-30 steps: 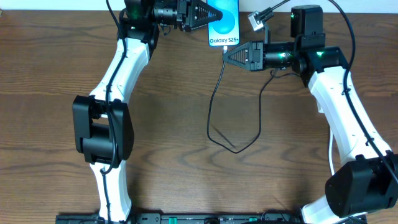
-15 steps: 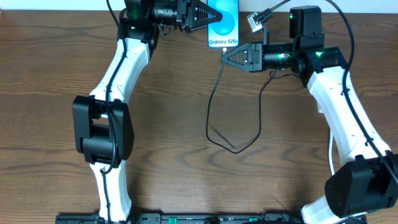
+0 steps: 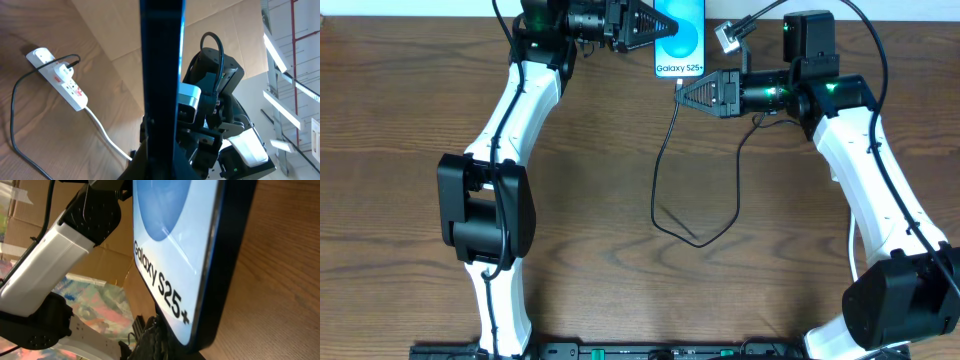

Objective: Plug charger to phone and switch on socket

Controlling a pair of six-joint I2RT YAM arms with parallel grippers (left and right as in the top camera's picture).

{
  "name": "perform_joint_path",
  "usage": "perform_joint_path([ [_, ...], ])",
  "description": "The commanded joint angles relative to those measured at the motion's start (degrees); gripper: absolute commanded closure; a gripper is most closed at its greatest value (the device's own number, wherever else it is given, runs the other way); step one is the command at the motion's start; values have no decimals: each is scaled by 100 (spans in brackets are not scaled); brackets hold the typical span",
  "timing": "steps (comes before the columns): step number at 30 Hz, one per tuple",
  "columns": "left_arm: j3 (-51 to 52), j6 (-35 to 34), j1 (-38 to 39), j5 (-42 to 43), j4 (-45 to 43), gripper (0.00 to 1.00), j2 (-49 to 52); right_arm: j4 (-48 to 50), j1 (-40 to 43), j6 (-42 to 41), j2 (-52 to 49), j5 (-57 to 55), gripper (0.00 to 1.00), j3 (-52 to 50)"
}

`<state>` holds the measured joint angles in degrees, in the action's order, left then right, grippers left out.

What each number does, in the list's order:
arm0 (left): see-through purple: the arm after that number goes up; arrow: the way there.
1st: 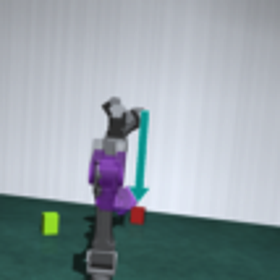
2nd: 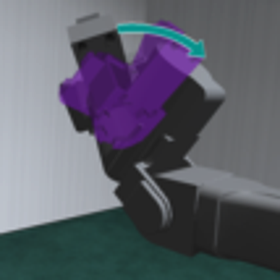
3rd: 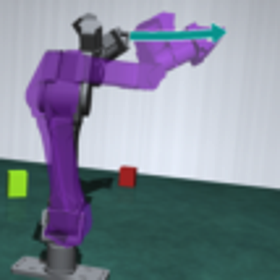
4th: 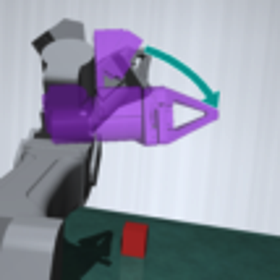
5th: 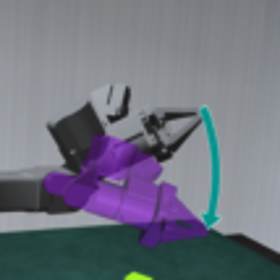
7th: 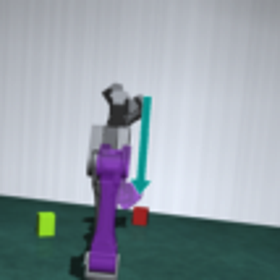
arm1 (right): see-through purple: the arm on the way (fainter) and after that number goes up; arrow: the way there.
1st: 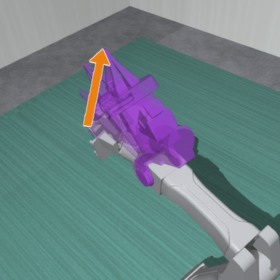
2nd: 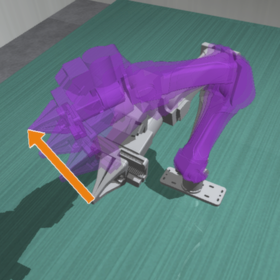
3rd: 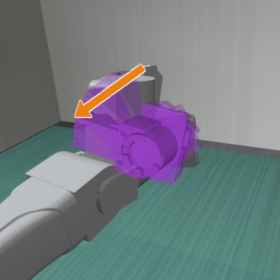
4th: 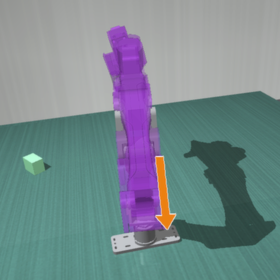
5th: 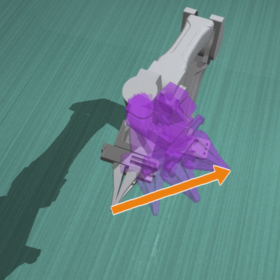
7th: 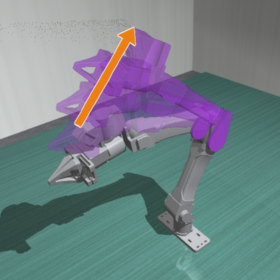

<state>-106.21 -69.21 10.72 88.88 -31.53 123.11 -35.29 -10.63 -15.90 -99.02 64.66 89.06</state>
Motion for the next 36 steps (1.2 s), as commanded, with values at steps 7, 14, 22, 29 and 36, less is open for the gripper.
perform_joint_path([
  [7, -87, -2, -2, 116, -70, 93, -225, 52, -98, 94, 0, 20, 99, 17],
  [14, -87, 20, -2, 114, -72, 93, -225, 59, -20, 48, 0, 22, 99, 17],
  [22, -87, 59, -2, 114, -72, 93, -225, 85, 17, 50, 0, 20, 99, 17],
  [29, -87, 63, -2, 114, -72, 93, -225, 127, 31, 46, 0, 44, 99, 17],
  [36, -87, 61, -2, 114, -72, 93, -225, 140, 37, 46, 0, 42, 99, 17],
])
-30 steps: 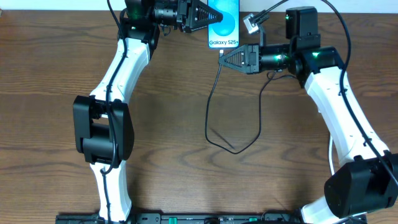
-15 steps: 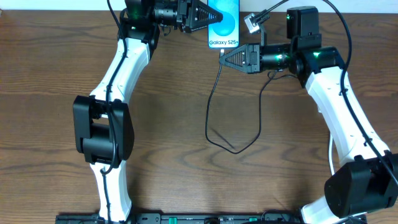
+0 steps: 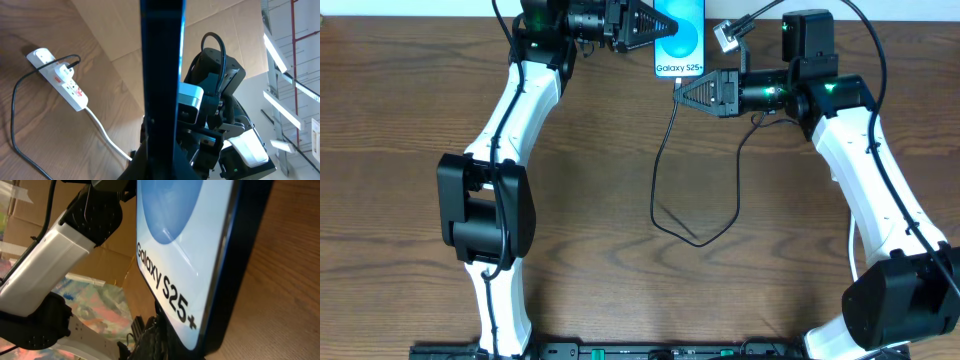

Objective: Plug charger to phone and switch on socket

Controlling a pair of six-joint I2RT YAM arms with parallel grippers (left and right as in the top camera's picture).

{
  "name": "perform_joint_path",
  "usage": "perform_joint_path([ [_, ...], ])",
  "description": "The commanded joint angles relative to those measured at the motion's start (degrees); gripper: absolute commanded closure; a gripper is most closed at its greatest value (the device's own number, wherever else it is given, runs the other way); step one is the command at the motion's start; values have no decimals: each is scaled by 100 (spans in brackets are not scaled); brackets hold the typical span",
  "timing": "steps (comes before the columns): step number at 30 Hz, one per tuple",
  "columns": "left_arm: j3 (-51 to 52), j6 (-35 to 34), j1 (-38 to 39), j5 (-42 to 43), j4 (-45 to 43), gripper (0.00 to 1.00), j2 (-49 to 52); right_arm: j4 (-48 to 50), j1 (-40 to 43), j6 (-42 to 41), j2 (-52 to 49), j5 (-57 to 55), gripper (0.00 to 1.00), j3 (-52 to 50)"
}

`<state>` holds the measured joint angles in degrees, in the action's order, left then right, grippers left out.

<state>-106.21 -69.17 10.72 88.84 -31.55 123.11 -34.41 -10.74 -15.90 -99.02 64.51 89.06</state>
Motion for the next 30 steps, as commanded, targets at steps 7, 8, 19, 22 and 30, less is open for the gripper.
perform_joint_path([
  [7, -87, 57, -2, 118, -70, 93, -225, 251, 66, -177, 0, 55, 99, 17],
  [8, -87, 57, -2, 118, -70, 93, -225, 258, 66, -186, 0, 52, 99, 17],
  [19, -87, 52, -2, 118, -68, 93, -225, 142, 68, -181, 0, -146, 99, 17],
  [22, -87, 52, -2, 118, -68, 93, -225, 140, 68, -181, 0, -146, 99, 17],
  [30, -87, 52, -2, 118, -68, 93, -225, 146, 68, -181, 0, -162, 99, 17],
])
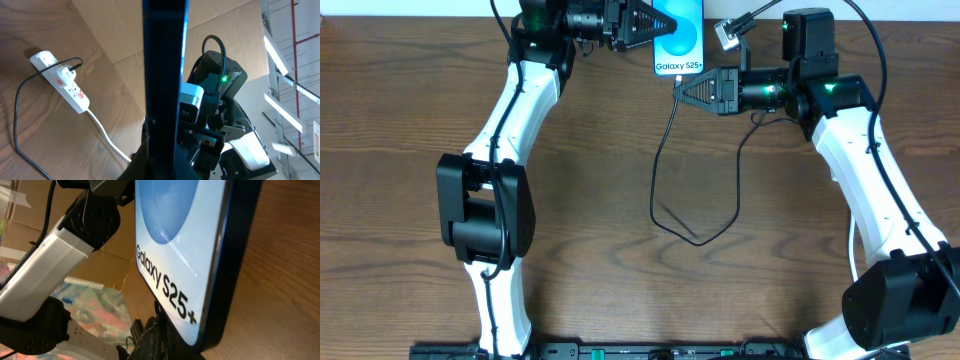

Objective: Plug charger to phone and switch on socket

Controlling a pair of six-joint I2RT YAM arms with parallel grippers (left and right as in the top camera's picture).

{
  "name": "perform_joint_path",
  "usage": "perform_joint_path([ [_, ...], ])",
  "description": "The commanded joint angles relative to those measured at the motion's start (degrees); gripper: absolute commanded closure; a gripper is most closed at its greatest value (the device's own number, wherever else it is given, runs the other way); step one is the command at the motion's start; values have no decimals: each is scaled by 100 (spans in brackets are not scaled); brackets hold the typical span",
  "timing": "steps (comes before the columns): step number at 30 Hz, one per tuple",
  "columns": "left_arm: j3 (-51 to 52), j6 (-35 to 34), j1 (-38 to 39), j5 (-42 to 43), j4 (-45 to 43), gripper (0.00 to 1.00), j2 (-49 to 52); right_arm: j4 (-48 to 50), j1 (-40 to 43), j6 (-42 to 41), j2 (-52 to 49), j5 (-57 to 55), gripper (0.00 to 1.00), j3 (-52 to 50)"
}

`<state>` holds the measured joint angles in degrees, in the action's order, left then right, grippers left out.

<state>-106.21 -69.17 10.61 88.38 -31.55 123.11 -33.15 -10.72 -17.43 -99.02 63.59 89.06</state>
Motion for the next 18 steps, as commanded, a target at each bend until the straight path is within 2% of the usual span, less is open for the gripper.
perform_joint_path([
  [1, -87, 52, 9, 164, -68, 93, -225, 20, 66, -28, 0, -72, 99, 17],
  [18, -87, 31, 63, 164, -68, 93, -225, 39, 50, -81, 0, -199, 99, 17],
])
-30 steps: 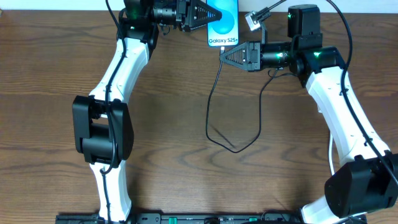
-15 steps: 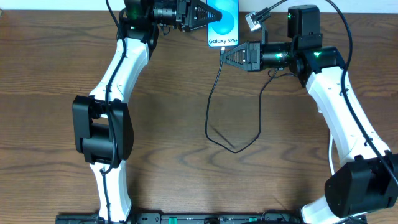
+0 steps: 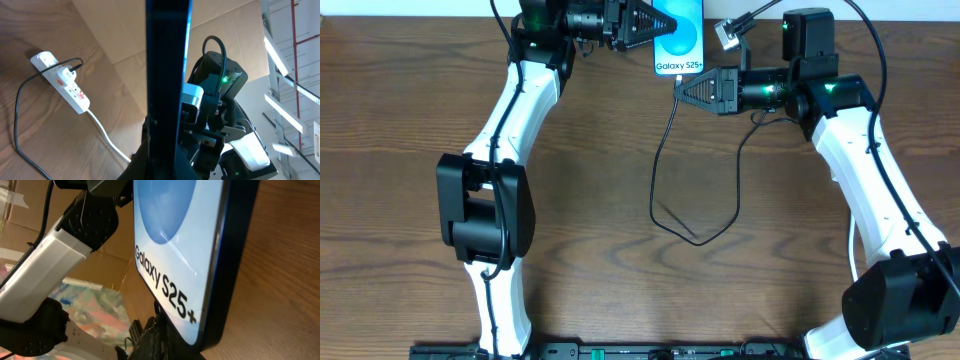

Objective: Plug charger to phone and switch on socket

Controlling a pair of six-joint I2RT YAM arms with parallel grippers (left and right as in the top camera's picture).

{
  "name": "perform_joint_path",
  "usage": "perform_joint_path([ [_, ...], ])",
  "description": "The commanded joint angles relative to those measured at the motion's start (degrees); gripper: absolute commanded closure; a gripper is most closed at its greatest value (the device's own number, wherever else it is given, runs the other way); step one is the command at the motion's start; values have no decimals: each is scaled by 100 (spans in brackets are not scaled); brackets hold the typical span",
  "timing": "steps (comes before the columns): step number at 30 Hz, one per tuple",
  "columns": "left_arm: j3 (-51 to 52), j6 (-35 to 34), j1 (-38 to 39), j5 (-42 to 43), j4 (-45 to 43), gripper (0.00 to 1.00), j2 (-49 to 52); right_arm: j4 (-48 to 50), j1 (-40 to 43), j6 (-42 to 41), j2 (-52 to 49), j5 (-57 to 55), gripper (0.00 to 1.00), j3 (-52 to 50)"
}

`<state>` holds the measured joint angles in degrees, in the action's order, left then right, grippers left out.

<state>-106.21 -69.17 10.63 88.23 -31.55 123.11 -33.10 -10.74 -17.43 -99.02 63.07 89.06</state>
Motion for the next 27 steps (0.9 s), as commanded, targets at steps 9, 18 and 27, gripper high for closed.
perform_joint_path([
  [9, -87, 31, 107, 181, -68, 93, -225, 33, 63, -81, 0, -146, 99, 17],
  [18, -87, 35, 107, 181, -68, 93, -225, 42, 249, -85, 0, -92, 99, 17],
  [27, -87, 35, 109, 179, -68, 93, -225, 96, 245, -98, 0, -76, 99, 17],
])
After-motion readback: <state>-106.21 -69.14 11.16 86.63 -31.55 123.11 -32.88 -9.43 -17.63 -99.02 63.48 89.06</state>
